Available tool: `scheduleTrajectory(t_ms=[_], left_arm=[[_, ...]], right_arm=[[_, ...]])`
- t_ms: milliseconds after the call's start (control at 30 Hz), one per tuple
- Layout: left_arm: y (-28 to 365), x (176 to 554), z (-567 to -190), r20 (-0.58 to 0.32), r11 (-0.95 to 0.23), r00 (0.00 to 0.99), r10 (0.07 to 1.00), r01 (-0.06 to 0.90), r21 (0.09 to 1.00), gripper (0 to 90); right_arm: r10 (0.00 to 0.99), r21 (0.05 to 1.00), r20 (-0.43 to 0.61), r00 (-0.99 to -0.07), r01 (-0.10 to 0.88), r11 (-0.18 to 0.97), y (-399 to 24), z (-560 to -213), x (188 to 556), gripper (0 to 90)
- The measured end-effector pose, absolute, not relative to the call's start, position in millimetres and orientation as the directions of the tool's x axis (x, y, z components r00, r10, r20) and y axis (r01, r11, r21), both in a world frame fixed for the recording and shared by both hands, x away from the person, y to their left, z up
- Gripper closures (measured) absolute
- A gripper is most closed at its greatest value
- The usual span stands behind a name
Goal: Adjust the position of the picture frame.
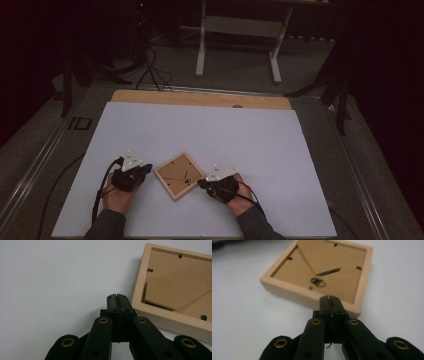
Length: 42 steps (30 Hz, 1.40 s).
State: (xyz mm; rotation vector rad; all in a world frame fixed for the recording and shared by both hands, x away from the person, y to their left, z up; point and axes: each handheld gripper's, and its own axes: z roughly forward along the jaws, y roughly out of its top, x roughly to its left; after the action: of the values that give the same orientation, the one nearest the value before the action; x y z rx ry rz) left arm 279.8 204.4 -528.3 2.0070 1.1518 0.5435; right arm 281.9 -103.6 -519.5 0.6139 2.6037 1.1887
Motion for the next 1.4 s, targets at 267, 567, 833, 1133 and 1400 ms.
scheduleTrajectory(t_ms=[267, 567, 833, 1133, 1400], left_arm=[[200.4, 283.0, -530.9, -0.006, -0.322, 0.513, 0.859, 0.548, 0.772, 89.8], [198.3, 281.7, -531.7, -0.012, -0.326, 0.521, 0.853, 0.552, 0.768, 89.8], [191.5, 279.8, -532.9, -0.017, -0.338, 0.545, 0.839, 0.545, 0.767, 89.8], [184.8, 277.3, -533.2, -0.018, -0.349, 0.556, 0.831, 0.547, 0.761, 89.8], [179.3, 273.9, -532.8, -0.011, -0.353, 0.554, 0.833, 0.546, 0.76, 89.9]], right_arm=[[0.428, 0.732, -0.025, -0.903, 0.275, 0.623, -99.3, -524.4, 279.4, 89.6], [0.438, 0.724, -0.031, -0.898, 0.282, 0.63, -99.2, -526.3, 281.1, 89.7], [0.474, 0.722, -0.026, -0.88, 0.311, 0.617, -104.0, -526.9, 285.4, 89.7], [0.475, 0.715, -0.03, -0.88, 0.313, 0.625, -103.4, -527.3, 284.7, 89.7], [0.486, 0.711, -0.028, -0.873, 0.325, 0.624, -105.0, -526.2, 284.2, 89.7]])
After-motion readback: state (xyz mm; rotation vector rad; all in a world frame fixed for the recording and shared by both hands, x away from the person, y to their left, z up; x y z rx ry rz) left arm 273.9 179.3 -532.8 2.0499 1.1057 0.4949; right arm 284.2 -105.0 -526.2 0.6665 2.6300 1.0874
